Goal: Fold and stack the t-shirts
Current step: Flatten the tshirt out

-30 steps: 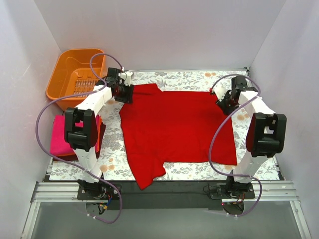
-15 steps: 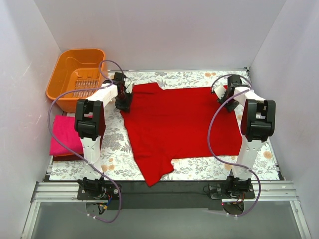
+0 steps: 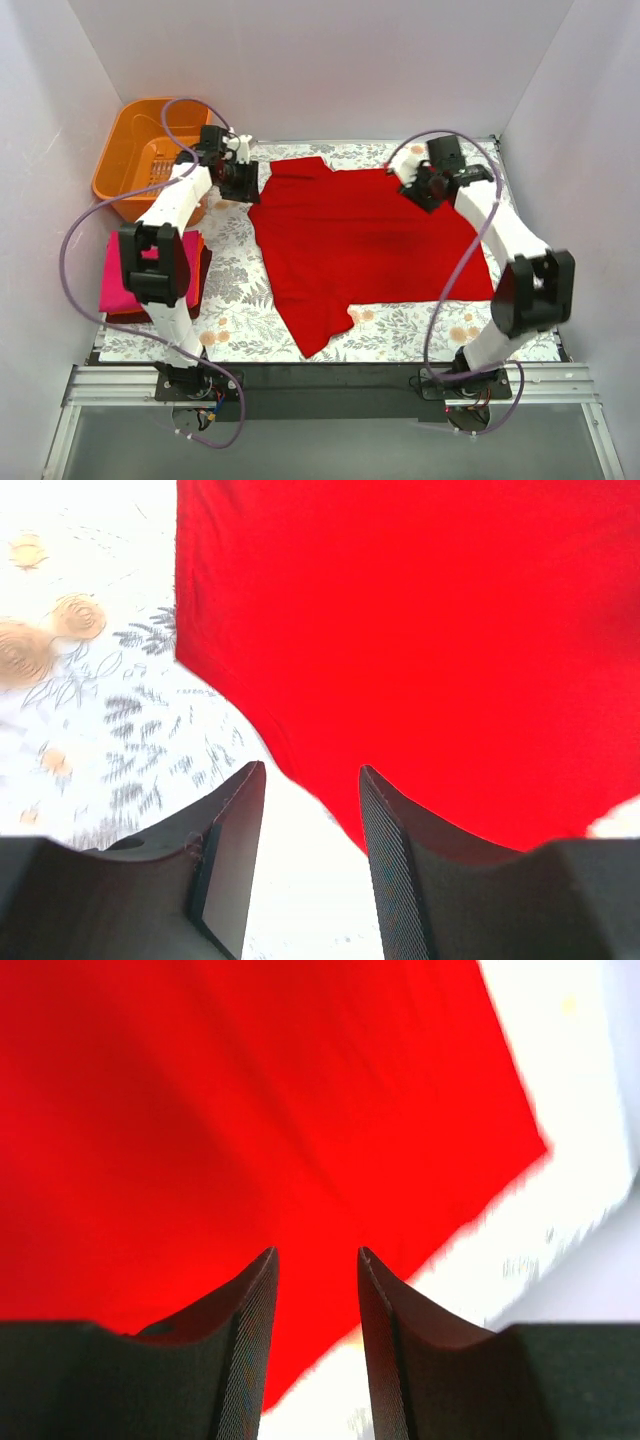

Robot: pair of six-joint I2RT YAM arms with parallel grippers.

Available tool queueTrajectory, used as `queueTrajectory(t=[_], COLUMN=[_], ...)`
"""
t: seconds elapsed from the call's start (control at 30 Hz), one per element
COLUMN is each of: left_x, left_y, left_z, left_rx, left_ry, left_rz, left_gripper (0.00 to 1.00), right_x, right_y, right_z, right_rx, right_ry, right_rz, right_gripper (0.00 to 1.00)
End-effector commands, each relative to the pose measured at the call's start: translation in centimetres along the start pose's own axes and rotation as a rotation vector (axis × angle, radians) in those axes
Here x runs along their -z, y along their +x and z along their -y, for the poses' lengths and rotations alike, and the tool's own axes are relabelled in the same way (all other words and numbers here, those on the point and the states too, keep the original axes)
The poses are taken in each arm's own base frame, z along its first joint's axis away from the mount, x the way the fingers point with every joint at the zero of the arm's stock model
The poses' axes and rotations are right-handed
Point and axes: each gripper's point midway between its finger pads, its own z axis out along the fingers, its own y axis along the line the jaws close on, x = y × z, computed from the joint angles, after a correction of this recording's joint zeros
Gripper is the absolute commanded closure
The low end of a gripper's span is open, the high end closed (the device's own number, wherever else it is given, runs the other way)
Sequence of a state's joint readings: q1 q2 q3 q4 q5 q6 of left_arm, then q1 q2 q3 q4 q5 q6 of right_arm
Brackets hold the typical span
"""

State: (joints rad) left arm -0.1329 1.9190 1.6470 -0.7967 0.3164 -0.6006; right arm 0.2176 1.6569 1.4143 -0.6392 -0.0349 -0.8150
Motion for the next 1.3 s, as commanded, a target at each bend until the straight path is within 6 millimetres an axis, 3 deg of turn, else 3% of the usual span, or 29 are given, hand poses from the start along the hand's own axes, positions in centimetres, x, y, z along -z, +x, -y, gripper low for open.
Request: queueTrajectory(t=[0.0, 0.03, 0.07, 0.17, 0.23, 0.37, 0.4, 0.43, 0.53, 0.7, 0.93, 1.1, 1.27], left_x=[5.9, 7.0, 7.7, 10.2, 11.3, 13.3, 14.0, 14.1, 14.7, 15.3, 16.3, 16.4, 16.3], left_y=[-1.0, -1.1, -0.8, -1.1, -1.2, -1.1, -1.0, -0.9, 0.1, 0.9, 0.8, 0.9, 1.0], left_z=[2.4, 2.3, 2.3, 1.9, 1.7, 0.5, 0.7, 0.6, 0.1, -0.1, 0.2, 0.1, -0.1], left_rx=[0.032, 0.046, 0.057, 0.095, 0.119, 0.173, 0.17, 0.171, 0.188, 0.203, 0.196, 0.191, 0.195], left_ry=[0.104, 0.105, 0.105, 0.106, 0.115, 0.1, 0.097, 0.091, 0.076, 0.065, 0.062, 0.052, 0.045], left_rz=[0.099, 0.116, 0.111, 0.154, 0.171, 0.206, 0.223, 0.227, 0.226, 0.236, 0.262, 0.262, 0.26], left_gripper=[0.58, 0.58, 0.58, 0.58, 0.58, 0.59, 0.58, 0.58, 0.58, 0.58, 0.58, 0.58, 0.58], right_x=[4.1, 4.5, 5.1, 5.9, 5.5, 6.1, 5.3, 5.4, 5.4, 3.1, -0.2, -1.5, -3.4], right_y=[-5.1, -6.0, -7.7, -9.6, -10.2, -12.6, -12.7, -14.1, -15.7, -15.6, -14.2, -13.9, -12.1], right_z=[-10.5, -12.7, -16.3, -22.9, -25.4, -33.3, -34.6, -35.5, -39.9, -43.2, -44.3, -45.1, -45.7], right_rx=[0.082, 0.056, 0.114, 0.224, 0.246, 0.334, 0.345, 0.348, 0.383, 0.369, 0.337, 0.3, 0.289], right_ry=[-0.232, -0.273, -0.339, -0.478, -0.537, -0.679, -0.693, -0.693, -0.737, -0.741, -0.704, -0.709, -0.692], right_rz=[0.155, 0.168, 0.199, 0.251, 0.239, 0.251, 0.227, 0.253, 0.26, 0.193, 0.13, 0.106, 0.057], right_gripper=[0.57, 0.58, 0.58, 0.59, 0.62, 0.64, 0.64, 0.65, 0.67, 0.66, 0.61, 0.6, 0.6])
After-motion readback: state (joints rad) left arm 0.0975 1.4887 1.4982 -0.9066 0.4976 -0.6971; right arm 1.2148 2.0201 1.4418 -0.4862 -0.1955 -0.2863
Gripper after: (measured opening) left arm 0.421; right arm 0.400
